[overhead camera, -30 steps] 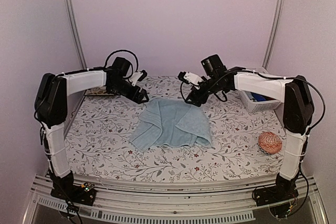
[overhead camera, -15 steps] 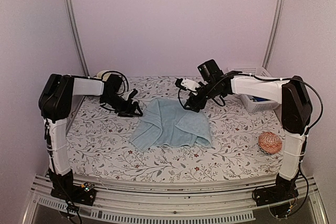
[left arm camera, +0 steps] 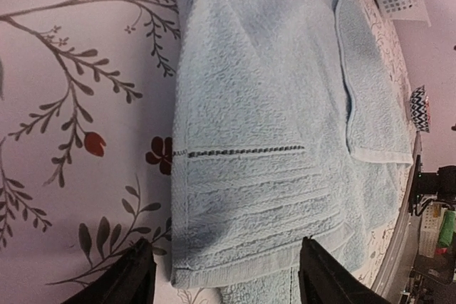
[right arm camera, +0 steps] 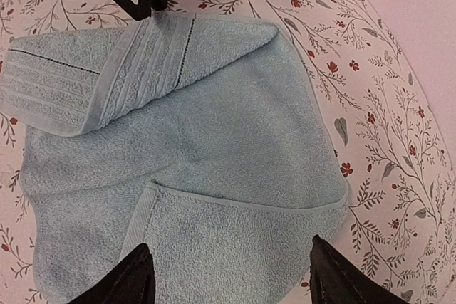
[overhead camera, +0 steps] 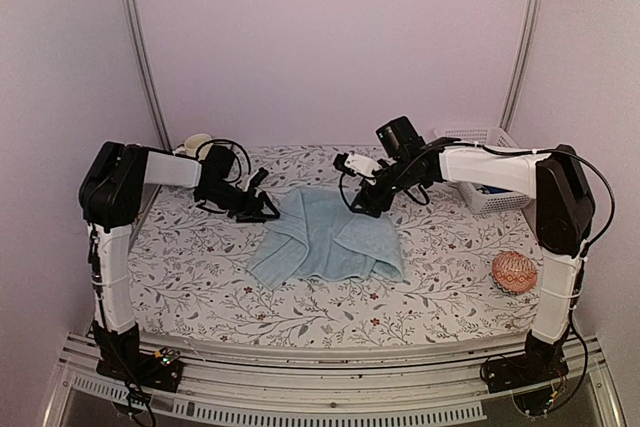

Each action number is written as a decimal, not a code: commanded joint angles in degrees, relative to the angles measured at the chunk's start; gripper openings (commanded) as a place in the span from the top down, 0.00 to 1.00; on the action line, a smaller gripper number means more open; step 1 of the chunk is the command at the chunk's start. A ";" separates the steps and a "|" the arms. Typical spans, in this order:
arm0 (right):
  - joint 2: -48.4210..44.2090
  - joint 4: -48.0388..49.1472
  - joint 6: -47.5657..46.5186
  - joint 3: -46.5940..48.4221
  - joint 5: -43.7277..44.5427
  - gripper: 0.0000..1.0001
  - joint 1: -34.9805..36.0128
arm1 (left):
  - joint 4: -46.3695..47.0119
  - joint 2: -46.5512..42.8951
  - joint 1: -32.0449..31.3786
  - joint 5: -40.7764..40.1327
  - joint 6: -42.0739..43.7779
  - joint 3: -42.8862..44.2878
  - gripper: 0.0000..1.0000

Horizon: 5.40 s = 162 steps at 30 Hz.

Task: Roll the towels
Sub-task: Flatten out the towel at the center of the board.

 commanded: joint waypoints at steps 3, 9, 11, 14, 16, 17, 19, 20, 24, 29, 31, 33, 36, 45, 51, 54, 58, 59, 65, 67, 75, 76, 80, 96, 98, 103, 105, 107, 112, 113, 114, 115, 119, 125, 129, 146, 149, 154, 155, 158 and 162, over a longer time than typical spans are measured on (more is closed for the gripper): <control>-1.39 0.16 -0.39 -1.20 -1.99 0.25 0.01 | 1.83 2.92 0.10 2.46 -0.98 -2.71 0.32; -1.61 0.03 -0.78 -1.77 -2.57 0.25 0.59 | 1.82 2.26 0.09 3.55 -1.18 -3.88 0.36; -1.57 -0.21 -0.80 -1.78 -2.55 0.25 0.72 | 1.83 1.83 0.11 3.75 -1.32 -4.58 0.38; -1.57 -0.46 -0.88 -2.18 -3.07 0.25 0.99 | 2.17 1.08 0.21 4.57 -1.87 -5.31 0.40; -1.57 -0.45 -0.97 -2.60 -3.52 0.25 1.02 | 2.20 0.75 0.29 4.88 -2.26 -5.53 0.43; -1.57 -0.39 -0.97 -2.83 -3.72 0.25 1.10 | 2.05 0.74 0.23 4.90 -2.28 -5.48 0.44; -1.48 -0.30 -1.51 -3.36 -3.71 0.25 1.34 | 1.56 0.74 0.36 4.74 -2.42 -5.20 0.48; -1.40 -0.16 -1.98 -3.55 -3.39 0.25 1.54 | 1.49 0.67 0.41 4.73 -2.54 -5.18 0.49; -0.54 1.34 -3.92 -4.59 -1.42 0.25 2.79 | 1.62 0.22 0.86 4.15 -3.07 -5.34 0.51; 2.79 2.62 -4.97 -4.23 1.35 0.25 5.92 | 1.65 0.08 1.46 4.16 -3.53 -5.53 0.61; 4.32 3.30 -5.01 -3.67 3.13 0.25 7.61 | 1.57 0.03 1.65 4.33 -3.63 -5.60 0.64; 6.27 3.70 -4.35 -2.43 5.43 0.25 9.08 | 1.55 -0.07 1.83 4.42 -3.91 -5.84 0.67; 9.47 3.49 -2.75 -0.29 9.72 0.27 10.25 | 1.60 -0.46 2.07 4.77 -4.07 -6.09 0.70; 12.98 3.67 -0.41 2.52 15.98 0.35 10.51 | 2.37 -1.10 2.64 5.77 -4.11 -7.22 0.76; 13.26 3.48 0.69 2.33 16.30 0.38 10.51 | 3.51 -0.90 2.61 6.43 -4.59 -7.27 0.72; 13.73 3.39 0.86 2.50 15.56 0.42 10.55 | 4.16 -0.34 2.61 6.84 -5.07 -6.96 0.70; 14.46 2.41 1.28 3.03 15.15 0.47 10.49 | 4.70 -0.23 2.51 7.14 -5.52 -6.71 0.69; 14.47 2.32 1.37 2.98 15.01 0.48 10.55 | 4.71 -0.23 2.53 7.11 -5.61 -6.65 0.69; 14.97 1.70 1.57 3.21 14.32 0.67 10.49 | 4.81 0.20 2.44 7.46 -5.75 -6.94 0.68; 15.07 1.57 1.65 3.32 14.32 0.76 10.49 | 4.90 0.21 2.41 7.45 -5.82 -7.02 0.68; 12.48 0.60 1.75 4.48 14.48 0.93 9.94 | 6.64 0.11 2.26 7.87 -7.23 -6.40 0.71; 11.92 0.37 1.75 4.58 14.47 0.93 9.67 | 6.83 0.20 2.28 8.03 -7.52 -6.09 0.72; 9.41 -0.34 1.92 4.42 14.15 0.93 8.58 | 7.06 0.87 1.98 8.28 -7.93 -4.73 0.83; 0.62 -0.87 1.76 1.72 4.74 0.80 3.26 | 4.93 -3.27 2.23 5.49 -6.84 -1.25 1.00; 1.67 -0.90 1.66 1.99 3.66 0.67 4.05 | 5.98 -2.98 2.15 6.26 -7.35 -1.65 1.00; 6.20 -1.93 1.60 3.94 4.15 0.52 7.82 | 9.86 -3.44 1.97 7.54 -9.60 -2.84 1.00; 7.79 -1.43 1.78 3.93 5.34 0.50 9.01 | 10.27 -3.85 1.97 7.54 -9.77 -2.84 1.00; 9.54 -0.94 2.35 4.27 8.51 0.49 9.78 | 10.21 -4.17 1.99 7.58 -9.70 -2.75 1.00; 12.66 -1.60 3.53 6.20 12.73 0.50 10.27 | 10.19 -4.66 2.13 7.70 -9.54 -2.91 1.00; 12.97 -1.64 3.66 6.22 13.07 0.50 10.23 | 10.20 -4.77 2.10 7.71 -9.52 -2.91 1.00; 13.37 -1.68 3.74 6.14 13.42 0.50 10.38 | 10.25 -4.86 2.07 7.65 -9.52 -2.99 1.00; 13.78 -1.76 3.69 6.06 14.03 0.50 10.41 | 10.36 -4.96 2.11 7.65 -9.52 -3.12 1.00; 15.44 -1.53 4.26 5.88 16.87 0.52 10.60 | 10.69 -5.30 2.20 7.45 -9.39 -3.52 1.00; 16.45 -1.66 4.24 6.04 16.66 0.59 10.63 | 10.67 -5.64 2.50 7.43 -9.25 -4.05 1.00; 17.01 -1.61 4.20 6.14 15.97 0.67 10.64 | 10.65 -5.80 2.62 7.01 -9.34 -4.06 1.00; 10.11 -2.44 4.43 5.48 14.85 0.98 6.96 | 5.08 -7.88 2.59 2.59 -5.25 1.56 1.00; 8.45 -2.29 5.14 4.62 12.36 0.98 5.37 | 4.50 -8.05 2.61 2.10 -5.11 1.92 1.00; 6.44 -2.75 6.18 4.44 7.01 0.98 3.40 | 3.75 -8.14 2.60 1.52 -5.29 2.01 1.00; 6.25 -2.75 6.59 4.46 5.86 0.98 3.05 | 3.57 -8.26 2.63 1.32 -5.25 2.05 1.00; 6.17 -3.08 7.15 4.68 1.81 0.98 2.10 | 2.60 -8.56 2.62 0.17 -5.06 2.33 1.00; 5.71 -3.84 8.42 4.24 -2.57 0.98 0.03 | 0.30 -8.67 2.64 -2.18 -4.96 3.08 1.00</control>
